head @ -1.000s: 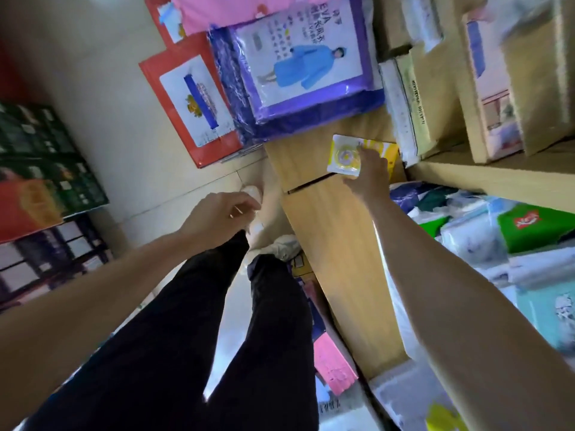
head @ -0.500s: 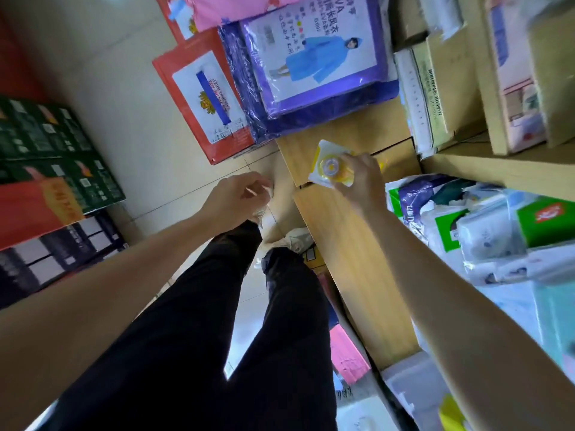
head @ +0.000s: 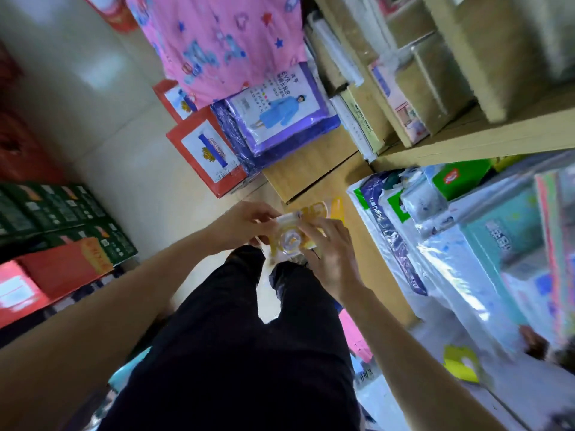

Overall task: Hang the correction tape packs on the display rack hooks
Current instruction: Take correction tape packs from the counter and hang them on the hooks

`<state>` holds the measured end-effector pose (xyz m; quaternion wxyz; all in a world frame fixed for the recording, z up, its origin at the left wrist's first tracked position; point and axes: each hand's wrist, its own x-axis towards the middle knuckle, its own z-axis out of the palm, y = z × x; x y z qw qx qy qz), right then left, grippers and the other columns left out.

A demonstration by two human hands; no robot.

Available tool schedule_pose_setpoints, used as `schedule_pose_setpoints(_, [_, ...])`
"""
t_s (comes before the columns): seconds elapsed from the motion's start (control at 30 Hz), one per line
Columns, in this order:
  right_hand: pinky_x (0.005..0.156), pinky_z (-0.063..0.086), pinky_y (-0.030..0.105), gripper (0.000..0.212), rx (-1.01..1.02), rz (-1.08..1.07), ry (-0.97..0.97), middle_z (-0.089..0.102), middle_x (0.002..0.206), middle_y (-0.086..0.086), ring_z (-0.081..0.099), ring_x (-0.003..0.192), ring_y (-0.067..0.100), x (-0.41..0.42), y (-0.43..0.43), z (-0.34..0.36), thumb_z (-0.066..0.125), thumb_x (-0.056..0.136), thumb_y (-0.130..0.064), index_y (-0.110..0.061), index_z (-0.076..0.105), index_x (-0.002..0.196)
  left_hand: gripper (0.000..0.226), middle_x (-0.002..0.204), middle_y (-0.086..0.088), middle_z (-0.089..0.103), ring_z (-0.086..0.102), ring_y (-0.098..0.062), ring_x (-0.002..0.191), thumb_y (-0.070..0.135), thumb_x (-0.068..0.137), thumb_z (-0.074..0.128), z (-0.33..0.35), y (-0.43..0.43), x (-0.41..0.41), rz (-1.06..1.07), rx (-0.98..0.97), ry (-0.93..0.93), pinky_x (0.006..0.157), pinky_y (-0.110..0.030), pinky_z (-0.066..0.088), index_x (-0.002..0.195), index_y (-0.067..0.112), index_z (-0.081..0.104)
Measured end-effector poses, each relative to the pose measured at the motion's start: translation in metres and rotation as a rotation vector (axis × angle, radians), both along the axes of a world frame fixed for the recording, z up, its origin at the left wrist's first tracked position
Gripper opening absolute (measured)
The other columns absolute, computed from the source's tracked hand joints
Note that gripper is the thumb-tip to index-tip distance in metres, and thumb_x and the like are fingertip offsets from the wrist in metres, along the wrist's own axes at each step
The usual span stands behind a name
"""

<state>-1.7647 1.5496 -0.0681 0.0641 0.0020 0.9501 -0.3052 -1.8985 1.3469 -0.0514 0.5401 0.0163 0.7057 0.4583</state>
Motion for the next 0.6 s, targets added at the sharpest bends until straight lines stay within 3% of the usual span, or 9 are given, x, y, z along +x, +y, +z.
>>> schedule_pose_setpoints(0.17, [0.101, 0.042, 0.044, 0.048, -0.004, -0.290, 0.082, 0.059, 0.131, -0.003, 0.051, 0.120, 0.028, 0.010, -0.012, 0.053, 0.077, 0.079, -0.013, -0.016, 0.065, 0.125, 0.009, 0.088, -0.009, 0.074, 0.072, -0.019, 0.073, 0.013, 0.097, 0.065, 0.051, -0.001, 0.007, 0.046, 0.068, 0.064, 0.068, -0.028, 0.056, 0.103, 0.014, 0.073])
schedule_pose_setpoints(0.33, [0.106, 0.040, 0.031, 0.048, -0.206, -0.653, 0.106, 0.058, 0.131, -0.011, 0.053, 0.122, 0.017, 0.020, -0.010, 0.104, 0.075, 0.076, -0.021, -0.021, 0.066, 0.124, 0.016, 0.094, -0.011, 0.072, 0.075, -0.029, 0.080, 0.012, 0.094, 0.070, 0.097, 0.010, 0.011, 0.151, 0.188, 0.028, 0.074, -0.035, 0.056, 0.110, 0.014, 0.067])
schedule_pose_setpoints(0.4, [0.098, 0.049, 0.030, 0.048, -0.343, -0.805, 0.113, 0.057, 0.128, -0.016, 0.058, 0.117, 0.009, 0.025, -0.009, 0.128, 0.074, 0.079, -0.028, -0.024, 0.064, 0.126, 0.026, 0.101, -0.017, 0.074, 0.074, -0.032, 0.086, 0.015, 0.091, 0.072, 0.114, 0.021, 0.012, 0.132, 0.267, 0.002, 0.079, -0.039, 0.056, 0.114, 0.006, 0.065])
schedule_pose_setpoints(0.5, [0.075, 0.054, 0.023, 0.051, -0.652, -1.064, 0.085, 0.064, 0.122, -0.014, 0.068, 0.095, 0.002, 0.028, -0.004, 0.162, 0.078, 0.084, -0.020, -0.022, 0.058, 0.131, 0.026, 0.101, -0.012, 0.075, 0.074, -0.027, 0.087, 0.010, 0.093, 0.068, 0.141, 0.044, 0.015, 0.105, 0.334, 0.002, 0.077, -0.031, 0.055, 0.117, 0.002, 0.063])
schedule_pose_setpoints(0.6, [0.078, 0.054, 0.037, 0.042, -1.074, -1.142, 0.175, 0.073, 0.108, 0.006, 0.069, 0.093, 0.018, 0.036, 0.013, 0.192, 0.075, 0.087, -0.015, -0.017, 0.061, 0.127, 0.039, 0.104, -0.011, 0.074, 0.073, -0.020, 0.089, 0.016, 0.084, 0.077, 0.167, 0.073, 0.020, 0.079, 0.390, 0.025, 0.081, -0.032, 0.056, 0.118, 0.002, 0.063])
